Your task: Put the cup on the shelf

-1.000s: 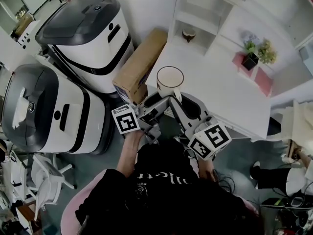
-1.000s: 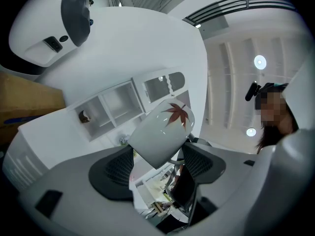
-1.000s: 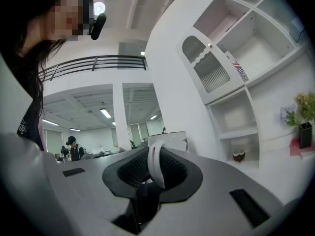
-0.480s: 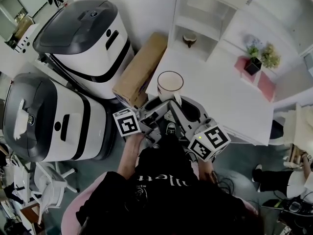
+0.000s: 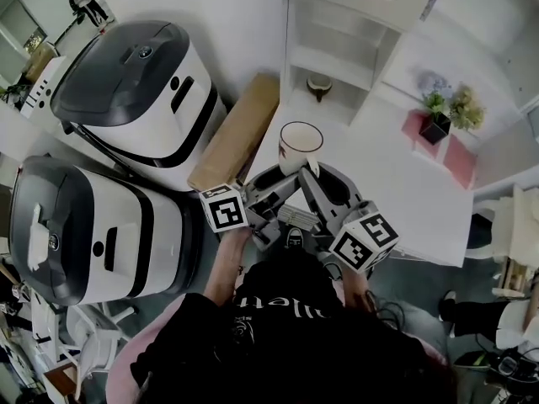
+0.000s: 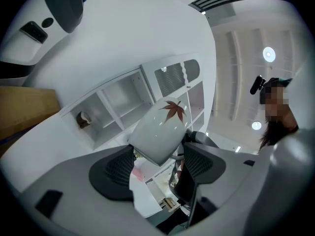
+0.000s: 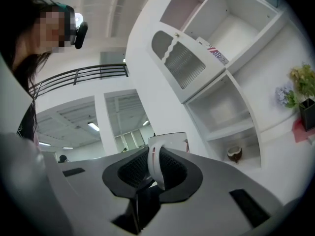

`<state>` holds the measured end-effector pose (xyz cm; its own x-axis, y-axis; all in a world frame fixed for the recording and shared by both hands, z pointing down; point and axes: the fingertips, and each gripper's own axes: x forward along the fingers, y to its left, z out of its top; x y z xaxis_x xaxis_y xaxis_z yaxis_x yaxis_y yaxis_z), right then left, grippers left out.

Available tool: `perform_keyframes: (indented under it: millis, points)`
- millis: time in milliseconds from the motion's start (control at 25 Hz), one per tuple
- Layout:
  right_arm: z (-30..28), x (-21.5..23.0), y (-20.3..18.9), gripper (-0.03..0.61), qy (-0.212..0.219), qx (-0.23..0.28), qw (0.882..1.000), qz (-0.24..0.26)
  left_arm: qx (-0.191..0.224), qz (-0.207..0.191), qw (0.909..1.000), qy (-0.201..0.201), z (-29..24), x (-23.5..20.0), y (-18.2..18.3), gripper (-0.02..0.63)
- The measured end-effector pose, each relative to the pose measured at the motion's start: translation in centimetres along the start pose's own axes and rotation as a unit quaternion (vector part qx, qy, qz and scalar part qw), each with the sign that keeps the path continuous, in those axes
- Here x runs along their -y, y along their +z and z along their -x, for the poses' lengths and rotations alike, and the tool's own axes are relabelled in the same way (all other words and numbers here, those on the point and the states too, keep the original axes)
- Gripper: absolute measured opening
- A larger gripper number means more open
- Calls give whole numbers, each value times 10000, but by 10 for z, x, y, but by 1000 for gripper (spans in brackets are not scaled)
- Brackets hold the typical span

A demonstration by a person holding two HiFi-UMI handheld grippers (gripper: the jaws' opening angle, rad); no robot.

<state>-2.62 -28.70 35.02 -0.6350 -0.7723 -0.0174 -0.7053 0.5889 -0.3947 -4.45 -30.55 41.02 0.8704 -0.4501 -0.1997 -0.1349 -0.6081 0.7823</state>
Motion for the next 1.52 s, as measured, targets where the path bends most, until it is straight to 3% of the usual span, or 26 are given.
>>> perform_keyframes:
  millis: [520, 920, 1120, 1520]
  points:
    - [-27, 90, 50, 89, -8, 303, 9984, -477, -152, -159, 9997, -96, -84, -36, 29, 310]
    - [-53, 137, 70, 89, 41, 449, 9952, -869, 232, -109, 9995, 168, -106, -70, 60, 301]
    - [-69, 164, 84, 89, -35, 582, 9949, -828, 382, -47, 9987, 324, -105, -87, 73, 290]
    - [-118, 232, 112, 89, -446, 771, 9951, -428, 257, -111, 9988, 411, -104, -91, 76, 276]
